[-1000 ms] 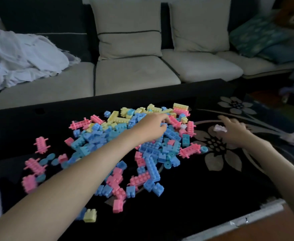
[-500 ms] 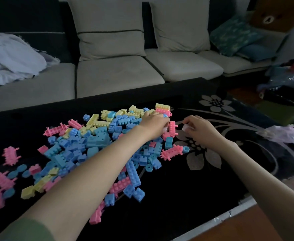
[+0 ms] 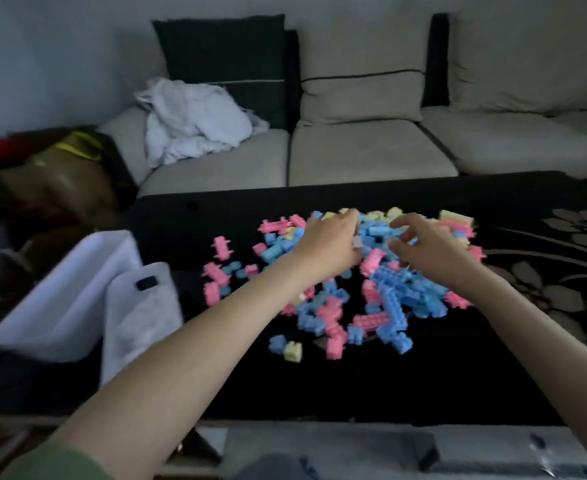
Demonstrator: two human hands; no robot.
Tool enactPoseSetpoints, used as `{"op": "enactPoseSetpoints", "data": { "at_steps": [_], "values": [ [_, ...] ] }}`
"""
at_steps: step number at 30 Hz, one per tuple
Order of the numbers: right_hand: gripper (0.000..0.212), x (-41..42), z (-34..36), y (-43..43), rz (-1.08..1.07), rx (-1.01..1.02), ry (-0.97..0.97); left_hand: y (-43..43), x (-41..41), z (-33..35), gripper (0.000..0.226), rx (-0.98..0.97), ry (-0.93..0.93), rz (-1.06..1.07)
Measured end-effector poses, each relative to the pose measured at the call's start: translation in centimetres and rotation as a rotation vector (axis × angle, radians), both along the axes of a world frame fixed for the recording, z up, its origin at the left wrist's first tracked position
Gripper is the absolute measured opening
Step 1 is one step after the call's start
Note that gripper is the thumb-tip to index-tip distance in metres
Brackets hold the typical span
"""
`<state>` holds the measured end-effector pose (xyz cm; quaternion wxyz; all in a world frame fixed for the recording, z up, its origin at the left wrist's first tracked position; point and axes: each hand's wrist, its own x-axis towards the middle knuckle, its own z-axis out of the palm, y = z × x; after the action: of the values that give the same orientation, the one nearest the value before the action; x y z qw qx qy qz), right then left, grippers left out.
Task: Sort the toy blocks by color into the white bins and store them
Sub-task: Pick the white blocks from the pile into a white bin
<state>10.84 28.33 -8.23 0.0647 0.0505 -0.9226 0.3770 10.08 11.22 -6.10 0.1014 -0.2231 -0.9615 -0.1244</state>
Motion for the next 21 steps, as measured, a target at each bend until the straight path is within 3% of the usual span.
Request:
{"op": "enactPoseSetpoints", "data": {
  "at_steps": [4, 11, 16, 18, 21],
  "values": [
    [0.029, 1.9, 0.8, -10.3, 0.192, -0.026, 0.004, -9.1, 4.6, 1.5, 0.023, 0.057, -0.130, 0.240],
    [0.034, 6.1, 1.3, -25.2, 0.464, -0.042, -0.007, -22.4, 10.2, 1.3, 0.016, -0.023, -0.178, 0.556],
    [0.057, 7.6, 0.7, -28.8, 0.550, 0.097, -0.119, -26.0, 11.2, -1.2, 0.028, -0.131, -0.285, 0.571],
    [0.056, 7.5, 0.4, -28.5, 0.553, 0.091, -0.157, -26.6, 11.3, -1.5, 0.039, -0.204, -0.355, 0.500],
    [0.049, 7.4, 0.8, -27.5, 0.527, 0.099, -0.162, -27.4, 11.7, -1.4, 0.039, -0.174, -0.299, 0.424]
  ]
}}
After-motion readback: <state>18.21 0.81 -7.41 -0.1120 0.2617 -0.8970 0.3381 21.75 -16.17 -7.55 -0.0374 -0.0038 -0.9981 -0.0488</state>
